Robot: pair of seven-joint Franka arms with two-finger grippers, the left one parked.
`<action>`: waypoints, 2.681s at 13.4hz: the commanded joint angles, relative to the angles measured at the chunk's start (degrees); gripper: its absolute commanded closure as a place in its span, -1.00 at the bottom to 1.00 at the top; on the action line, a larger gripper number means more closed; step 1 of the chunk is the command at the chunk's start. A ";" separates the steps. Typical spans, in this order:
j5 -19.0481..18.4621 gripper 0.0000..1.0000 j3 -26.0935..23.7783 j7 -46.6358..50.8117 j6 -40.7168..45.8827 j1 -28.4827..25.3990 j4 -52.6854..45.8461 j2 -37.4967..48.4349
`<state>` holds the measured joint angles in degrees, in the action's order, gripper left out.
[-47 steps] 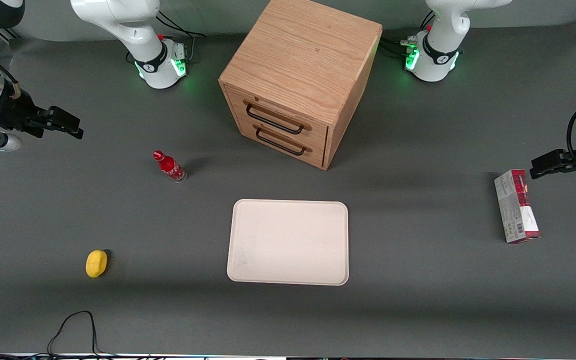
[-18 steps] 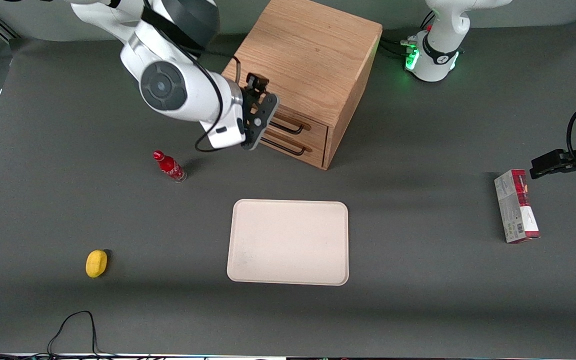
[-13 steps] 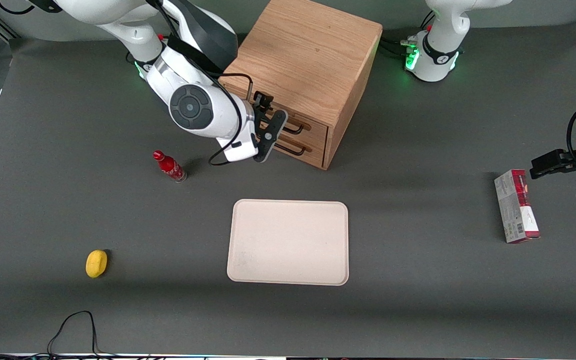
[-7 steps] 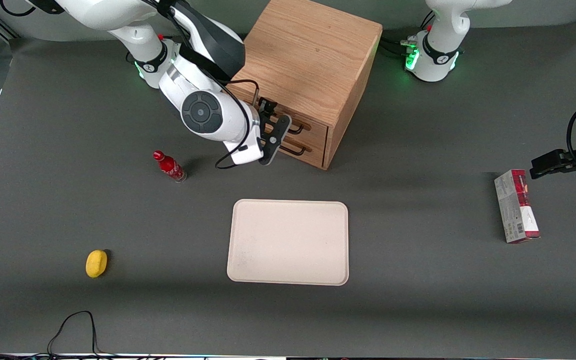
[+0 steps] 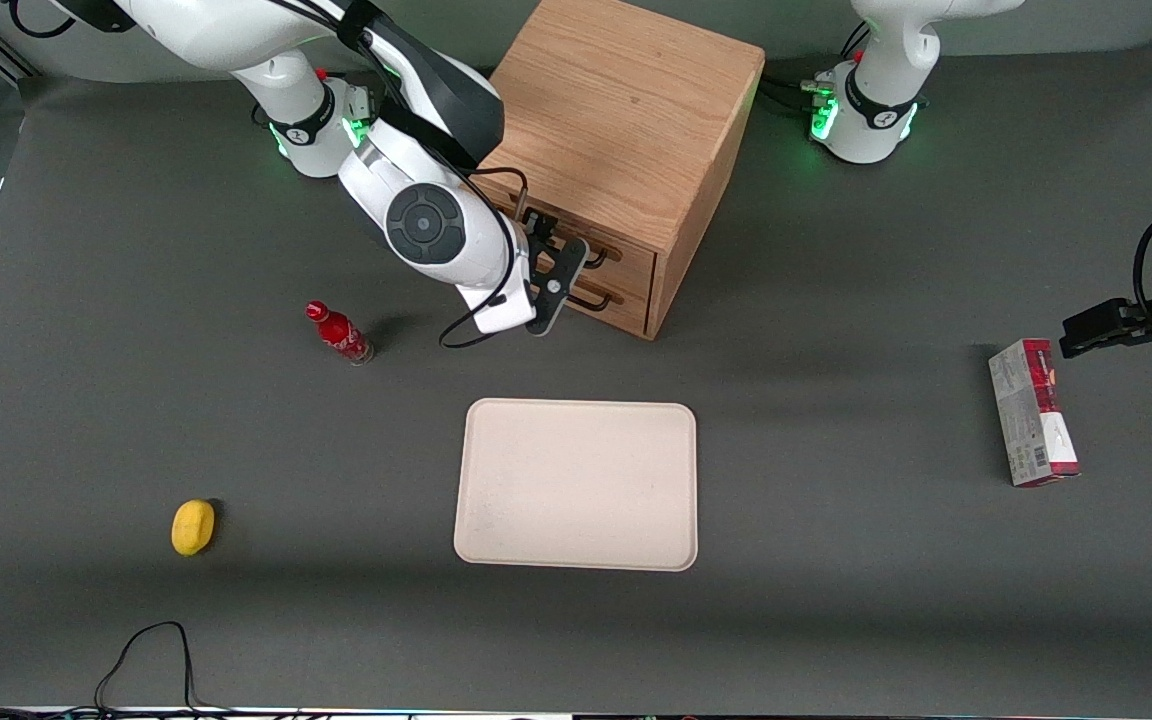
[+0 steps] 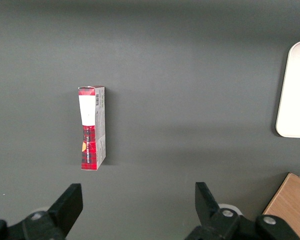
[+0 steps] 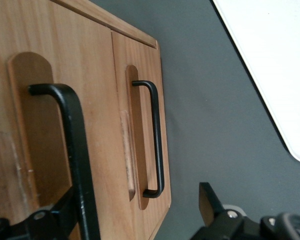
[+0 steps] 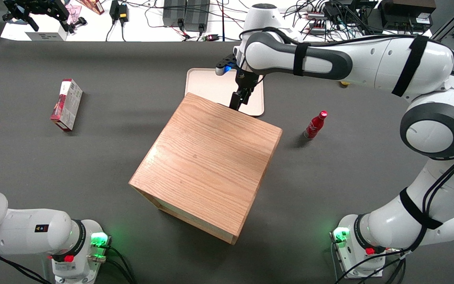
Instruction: Open upper drawer
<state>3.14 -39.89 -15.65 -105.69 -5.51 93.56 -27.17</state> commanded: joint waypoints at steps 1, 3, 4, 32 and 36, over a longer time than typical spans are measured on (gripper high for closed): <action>-3.65 -1.00 -0.19 -1.31 -0.57 0.58 -1.35 -1.13; -7.08 -1.00 -0.11 -1.31 -0.48 0.76 -3.63 -2.27; -7.88 -1.00 0.07 -1.40 -0.48 1.11 -4.51 -2.97; -4.99 -1.00 22.10 1.04 14.10 7.35 -19.06 8.86; 1.95 -1.00 31.88 13.94 17.72 7.18 -4.05 23.61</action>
<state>2.36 -11.51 -9.41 -86.59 2.06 77.12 -13.44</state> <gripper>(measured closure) 0.000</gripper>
